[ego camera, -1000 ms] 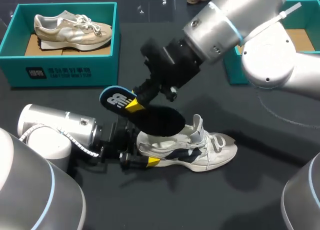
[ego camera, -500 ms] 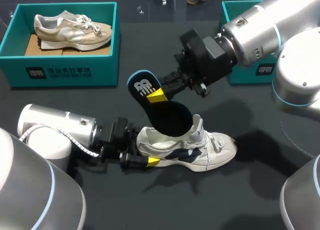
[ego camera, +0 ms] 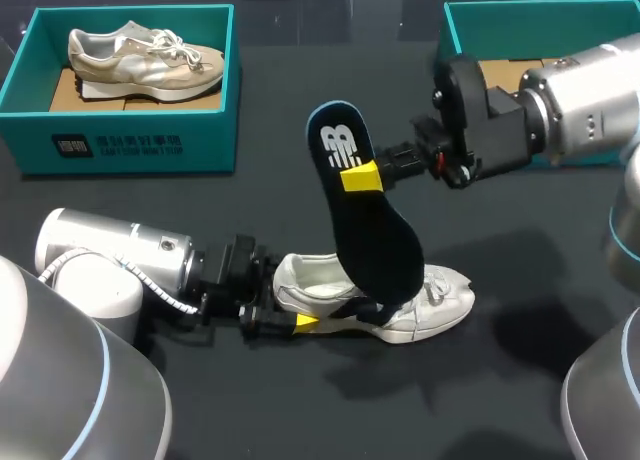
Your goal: Take the shoe out of the shoebox, open the shoe tongue, remove and reinsert the insole, then place the shoe into the shoebox
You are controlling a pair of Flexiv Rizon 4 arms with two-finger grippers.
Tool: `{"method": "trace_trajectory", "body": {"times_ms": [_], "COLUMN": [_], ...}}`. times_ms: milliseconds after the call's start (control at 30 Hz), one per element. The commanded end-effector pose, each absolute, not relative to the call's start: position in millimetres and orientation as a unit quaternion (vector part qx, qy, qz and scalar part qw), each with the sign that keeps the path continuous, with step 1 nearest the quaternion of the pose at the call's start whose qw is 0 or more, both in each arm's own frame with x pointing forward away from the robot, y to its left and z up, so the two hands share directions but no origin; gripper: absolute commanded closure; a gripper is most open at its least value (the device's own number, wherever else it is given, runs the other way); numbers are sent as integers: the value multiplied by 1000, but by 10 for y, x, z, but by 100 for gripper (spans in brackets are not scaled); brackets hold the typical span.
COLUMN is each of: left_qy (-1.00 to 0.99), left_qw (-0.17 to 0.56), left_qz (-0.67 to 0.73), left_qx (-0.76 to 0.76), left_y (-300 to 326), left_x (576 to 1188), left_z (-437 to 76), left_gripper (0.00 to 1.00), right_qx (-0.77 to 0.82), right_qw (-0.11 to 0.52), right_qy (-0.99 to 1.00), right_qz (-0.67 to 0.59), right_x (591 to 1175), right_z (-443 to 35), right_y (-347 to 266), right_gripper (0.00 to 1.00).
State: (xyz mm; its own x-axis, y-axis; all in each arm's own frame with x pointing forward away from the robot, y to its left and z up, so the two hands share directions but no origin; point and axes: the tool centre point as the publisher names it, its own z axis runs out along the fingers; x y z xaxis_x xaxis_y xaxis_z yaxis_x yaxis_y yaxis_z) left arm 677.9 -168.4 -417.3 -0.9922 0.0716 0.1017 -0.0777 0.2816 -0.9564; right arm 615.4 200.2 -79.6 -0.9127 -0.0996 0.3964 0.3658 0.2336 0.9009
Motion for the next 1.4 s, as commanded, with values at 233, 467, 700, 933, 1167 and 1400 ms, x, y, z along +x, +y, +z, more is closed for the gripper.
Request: {"method": "trace_trajectory", "body": {"times_ms": [233, 467, 700, 933, 1167, 1400], "left_qy": [-798, -798, -798, -798, -798, -802], "left_qw": [62, 62, 62, 62, 62, 51], "left_qz": [599, 599, 599, 599, 599, 595], "left_qx": [2, 2, 2, 2, 2, -6], "left_y": [-1705, -1705, -1705, -1705, -1705, -1704], "left_x": [6782, 6782, 6782, 6782, 6782, 6780], "left_z": [-4184, -4184, -4184, -4184, -4184, -4152], "left_gripper": [100, 100, 100, 100, 100, 86], "right_qx": [-133, -156, -169, -182, -203, -201], "right_qw": [145, 157, 161, 173, 175, 176], "right_qy": [-740, -702, -692, -681, -668, -664], "right_qz": [-643, -677, -683, -688, -694, -699], "right_x": [5872, 5847, 5832, 5849, 5844, 5844], "right_z": [-732, -792, -781, -816, -832, -827], "right_y": [1844, 1746, 1715, 1717, 1713, 1716], "right_gripper": [100, 100, 100, 100, 100, 100]}}
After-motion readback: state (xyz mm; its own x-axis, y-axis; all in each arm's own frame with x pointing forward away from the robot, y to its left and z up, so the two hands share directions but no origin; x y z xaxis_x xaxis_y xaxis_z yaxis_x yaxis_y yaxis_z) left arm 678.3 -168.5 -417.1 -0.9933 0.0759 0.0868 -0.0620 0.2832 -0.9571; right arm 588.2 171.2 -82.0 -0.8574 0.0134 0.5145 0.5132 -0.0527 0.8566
